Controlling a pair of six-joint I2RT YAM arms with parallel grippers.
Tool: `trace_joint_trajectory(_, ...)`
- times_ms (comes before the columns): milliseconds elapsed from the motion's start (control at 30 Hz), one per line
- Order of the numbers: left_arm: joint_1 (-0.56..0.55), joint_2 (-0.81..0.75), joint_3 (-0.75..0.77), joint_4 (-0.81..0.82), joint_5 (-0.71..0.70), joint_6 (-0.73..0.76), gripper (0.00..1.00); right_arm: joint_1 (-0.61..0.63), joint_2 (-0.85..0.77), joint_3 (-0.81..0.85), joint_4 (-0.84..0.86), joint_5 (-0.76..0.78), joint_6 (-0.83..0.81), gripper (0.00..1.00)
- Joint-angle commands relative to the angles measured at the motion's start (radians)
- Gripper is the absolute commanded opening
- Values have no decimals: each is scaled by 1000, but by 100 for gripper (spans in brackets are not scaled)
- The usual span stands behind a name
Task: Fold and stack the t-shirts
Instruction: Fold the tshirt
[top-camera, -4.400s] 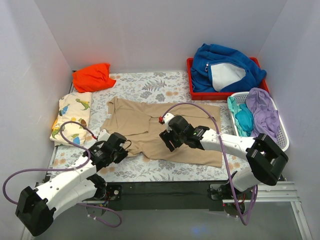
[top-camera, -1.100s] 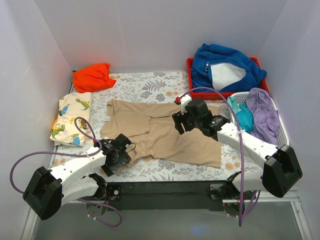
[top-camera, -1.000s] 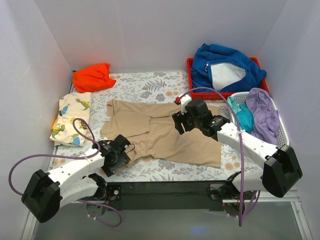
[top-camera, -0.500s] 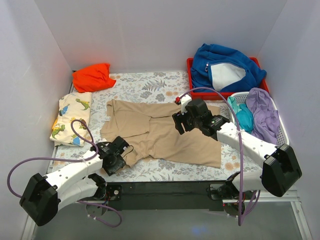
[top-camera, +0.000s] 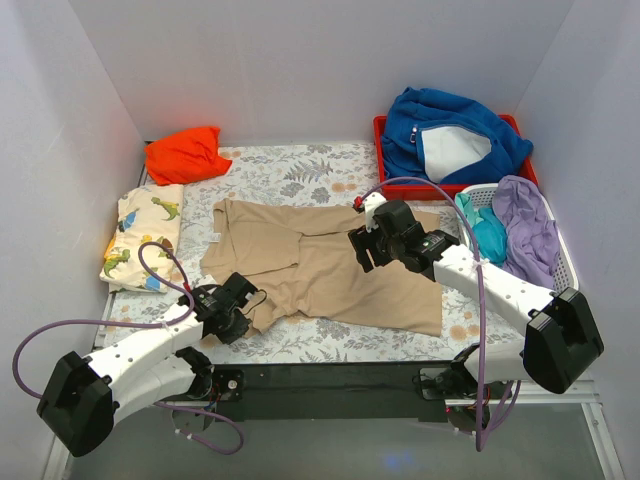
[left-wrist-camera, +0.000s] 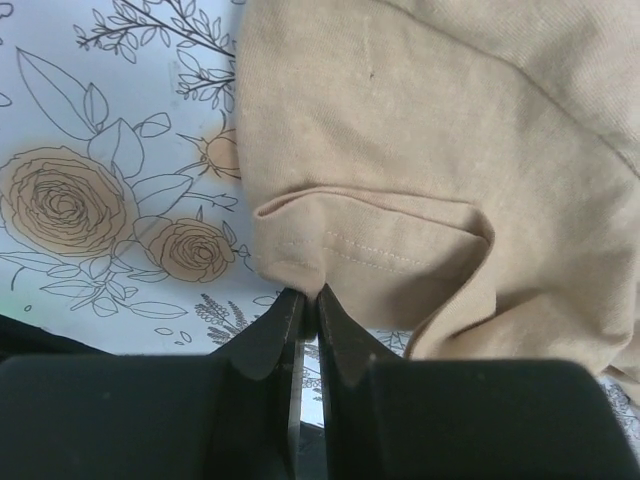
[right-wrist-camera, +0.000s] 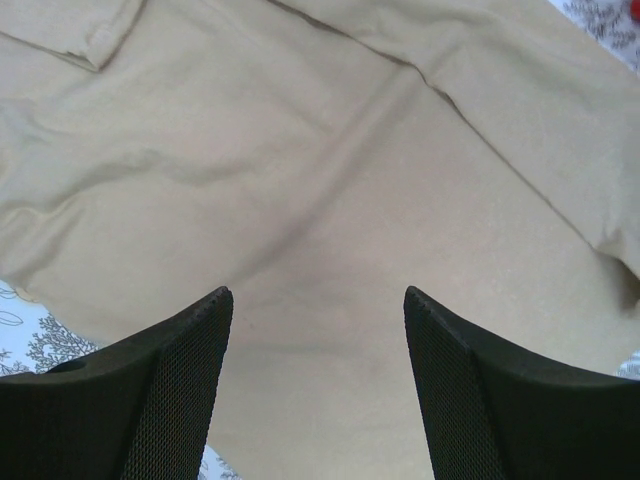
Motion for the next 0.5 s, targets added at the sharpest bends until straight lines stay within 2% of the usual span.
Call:
trace_joint_trajectory(0, 2, -17, 42, 2, -10, -140, 3, -13, -25, 42, -109, 80, 69, 75)
trace_joint_trajectory(100, 2, -45, 127, -78, -30, -117, 3, -29, -46, 26, -176, 61, 147, 75)
trace_joint_trajectory(233, 2, -77, 217, -152, -43, -89, 3, -69, -95, -64, -205, -61, 272, 75)
trace_joint_trajectory(467, 2, -174, 233, -264, -21, -67, 6, -88, -239, -248, -236, -80, 551, 75)
